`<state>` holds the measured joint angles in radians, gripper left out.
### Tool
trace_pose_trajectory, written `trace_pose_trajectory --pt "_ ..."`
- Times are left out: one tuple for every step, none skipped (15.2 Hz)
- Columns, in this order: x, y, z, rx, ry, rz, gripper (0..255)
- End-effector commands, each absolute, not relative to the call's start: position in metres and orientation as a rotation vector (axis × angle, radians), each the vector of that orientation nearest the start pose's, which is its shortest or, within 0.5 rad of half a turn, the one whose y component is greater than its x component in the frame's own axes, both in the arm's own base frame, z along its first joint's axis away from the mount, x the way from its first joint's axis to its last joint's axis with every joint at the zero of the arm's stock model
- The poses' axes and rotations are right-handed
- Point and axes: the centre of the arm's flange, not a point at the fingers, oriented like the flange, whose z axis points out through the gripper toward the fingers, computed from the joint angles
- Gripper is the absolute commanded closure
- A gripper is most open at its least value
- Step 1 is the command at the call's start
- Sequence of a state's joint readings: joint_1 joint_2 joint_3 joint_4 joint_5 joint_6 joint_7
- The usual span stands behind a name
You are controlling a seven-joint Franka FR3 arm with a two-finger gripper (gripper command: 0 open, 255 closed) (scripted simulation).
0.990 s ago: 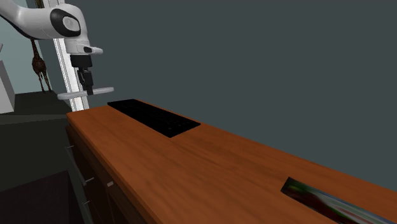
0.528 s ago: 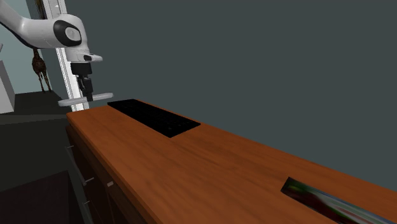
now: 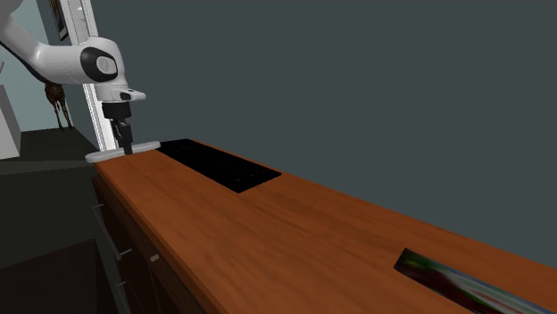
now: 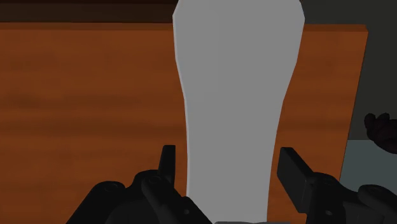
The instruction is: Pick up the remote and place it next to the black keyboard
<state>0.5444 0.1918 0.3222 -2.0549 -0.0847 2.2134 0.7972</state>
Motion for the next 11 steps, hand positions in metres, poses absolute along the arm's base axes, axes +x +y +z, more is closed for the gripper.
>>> trace_pose_trajectory --pt "0.3791 0.4352 0.3434 -3.157 -0.183 0.015 255" --pt "0.3791 0.4352 0.3434 -3.157 -0.183 0.015 255" --pt "0.3791 0.4352 0.3434 -3.157 -0.183 0.015 255" --pt "0.3791 0.4352 0.3434 -3.157 -0.183 0.015 255" --pt "0.3791 0.4352 0.3434 -3.157 -0.183 0.015 255" --pt "0.3791 0.4352 0.3434 -3.157 -0.183 0.015 255" --pt "0.3791 0.4352 0.3434 -3.157 -0.183 0.015 255" --pt "0.3792 0.4353 0.3435 -3.157 -0.183 0.015 0" --pt "0.3793 0.4353 0.3434 -3.157 -0.183 0.015 0" --pt "0.3793 0.4354 0.3434 -3.157 -0.183 0.015 0" --pt "0.3792 0.4353 0.3434 -3.157 -0.183 0.015 0"
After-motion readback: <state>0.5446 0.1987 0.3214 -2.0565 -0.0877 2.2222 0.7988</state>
